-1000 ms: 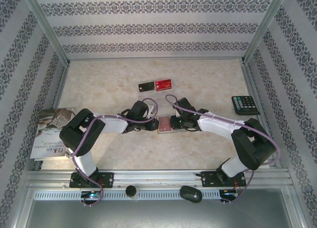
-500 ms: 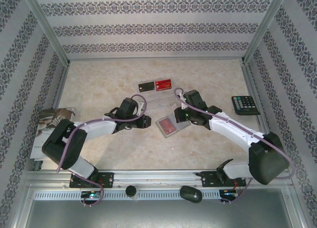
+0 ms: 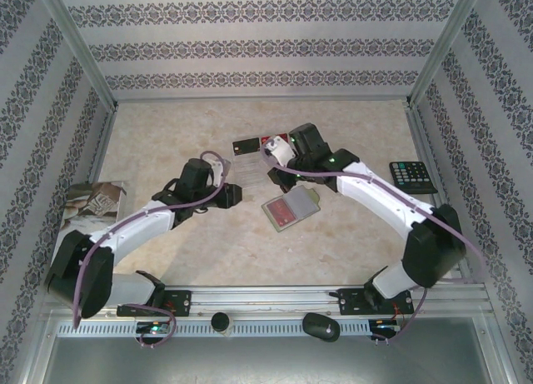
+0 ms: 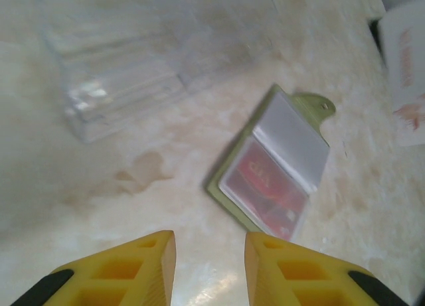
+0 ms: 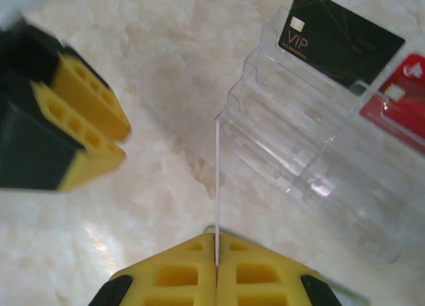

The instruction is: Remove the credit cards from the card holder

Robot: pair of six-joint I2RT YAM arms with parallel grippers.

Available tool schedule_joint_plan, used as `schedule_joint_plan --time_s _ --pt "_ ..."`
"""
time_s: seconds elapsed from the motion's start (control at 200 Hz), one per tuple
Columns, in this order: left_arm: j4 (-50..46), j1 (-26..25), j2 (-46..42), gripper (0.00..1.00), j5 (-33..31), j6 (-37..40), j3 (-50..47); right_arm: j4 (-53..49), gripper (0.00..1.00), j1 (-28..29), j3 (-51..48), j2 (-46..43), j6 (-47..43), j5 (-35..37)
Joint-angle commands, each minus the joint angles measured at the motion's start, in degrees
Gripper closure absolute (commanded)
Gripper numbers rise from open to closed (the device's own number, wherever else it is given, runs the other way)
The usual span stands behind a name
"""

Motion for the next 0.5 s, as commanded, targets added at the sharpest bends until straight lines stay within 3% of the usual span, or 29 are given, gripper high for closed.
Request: schedule_joint_plan --time_s 0.0,0.18,0.305,0.495 --pt "-4.36 3.56 -1.61 0.69 -4.02 -3.34 -1.07 -6.89 1.00 0.17 5.74 4.59 -14.47 4.69" --pt "-2.45 7.78 -0.99 0.69 -8.39 -6.12 -3.13 -8.86 1.00 0.15 13.98 11.55 -23.62 12.14" --pt "0.49 9.82 4.49 0.70 -11.03 -6.28 0.24 -8.01 1.00 -0.82 17.78 13.31 -24.04 10.86" --pt "0.09 11.67 13.92 0.72 -14.27 -3.35 10.11 -3.30 1.00 -4.73 22.01 15.26 -19.88 15.09"
